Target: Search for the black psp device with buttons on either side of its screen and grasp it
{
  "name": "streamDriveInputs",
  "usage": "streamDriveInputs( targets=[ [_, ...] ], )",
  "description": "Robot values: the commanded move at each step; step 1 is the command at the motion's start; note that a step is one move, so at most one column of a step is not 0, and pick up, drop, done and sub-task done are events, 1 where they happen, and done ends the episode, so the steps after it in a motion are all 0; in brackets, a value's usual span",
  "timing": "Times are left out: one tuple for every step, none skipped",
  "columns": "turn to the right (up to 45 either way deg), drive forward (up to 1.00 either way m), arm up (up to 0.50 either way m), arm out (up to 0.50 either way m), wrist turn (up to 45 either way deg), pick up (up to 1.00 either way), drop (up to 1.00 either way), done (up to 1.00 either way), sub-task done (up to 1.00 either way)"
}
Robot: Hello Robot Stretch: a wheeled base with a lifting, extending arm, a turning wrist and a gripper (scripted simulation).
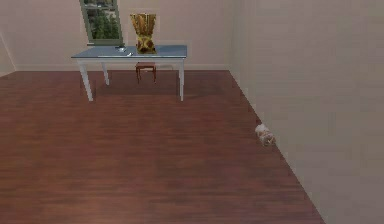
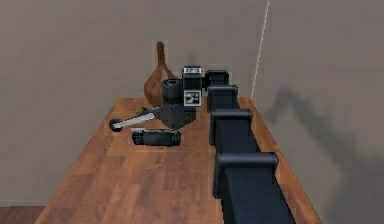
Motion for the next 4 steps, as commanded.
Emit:
streamDriveInputs(
  targets=[
    [0.0,0.00,0.00,0.00,36.0,0.00,0.00,0.00,0.00],
    [0.0,0.00,-0.10,0.00,0.0,0.00,0.00,0.00,0.00],
    [0.0,0.00,0.00,0.00,0.0,1.00,0.00,0.00,0.00],
    [0.0,0.00,0.10,0.00,0.0,0.00,0.00,0.00,0.00]
  ],
)
